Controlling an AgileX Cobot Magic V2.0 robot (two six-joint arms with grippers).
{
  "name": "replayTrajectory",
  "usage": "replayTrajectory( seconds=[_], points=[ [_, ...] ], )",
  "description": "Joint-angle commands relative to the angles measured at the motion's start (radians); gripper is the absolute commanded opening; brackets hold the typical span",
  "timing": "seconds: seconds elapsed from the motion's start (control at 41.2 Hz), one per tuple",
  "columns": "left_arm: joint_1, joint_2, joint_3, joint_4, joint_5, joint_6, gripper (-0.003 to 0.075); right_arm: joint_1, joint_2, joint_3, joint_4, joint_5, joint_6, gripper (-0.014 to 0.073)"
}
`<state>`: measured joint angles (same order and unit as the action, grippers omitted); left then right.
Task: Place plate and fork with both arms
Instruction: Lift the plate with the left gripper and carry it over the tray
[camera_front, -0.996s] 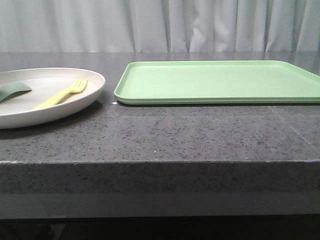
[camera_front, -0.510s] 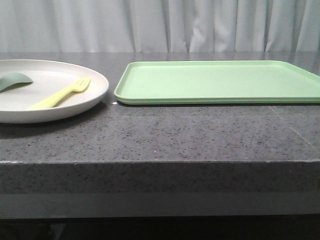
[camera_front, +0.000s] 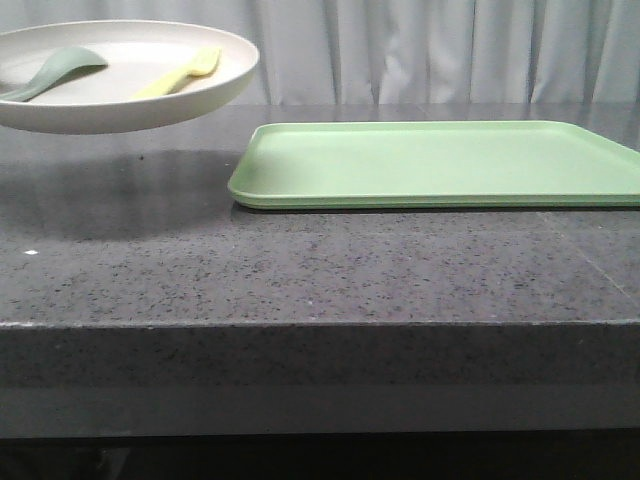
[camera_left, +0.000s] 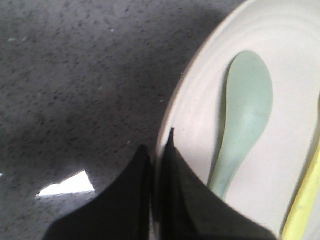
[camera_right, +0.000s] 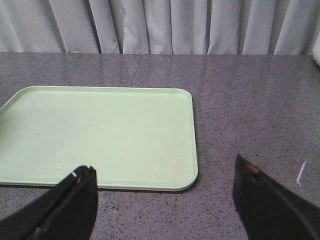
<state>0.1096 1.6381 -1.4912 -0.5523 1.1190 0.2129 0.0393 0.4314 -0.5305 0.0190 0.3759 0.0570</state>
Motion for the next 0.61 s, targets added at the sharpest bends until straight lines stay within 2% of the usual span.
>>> replayTrajectory(
  seconds=[0.0, 0.316, 0.583],
  points=[
    [-0.078, -0.008, -0.07, -0.082, -0.022, -0.022, -0.0018, -0.002, 0.013, -0.031, 0.001, -0.085, -0.002, 0.0582],
    [-0.349, 0.175, -0.266, -0.062, -0.067, -0.139, -0.0018, -0.002, 0.013, -0.031, 0.001, -0.079, -0.002, 0.0582],
    [-0.492, 0.38, -0.513, -0.063, -0.072, -0.251, -0.0018, -0.002, 0.013, -0.031, 0.001, -0.077, -0.002, 0.0582]
  ],
)
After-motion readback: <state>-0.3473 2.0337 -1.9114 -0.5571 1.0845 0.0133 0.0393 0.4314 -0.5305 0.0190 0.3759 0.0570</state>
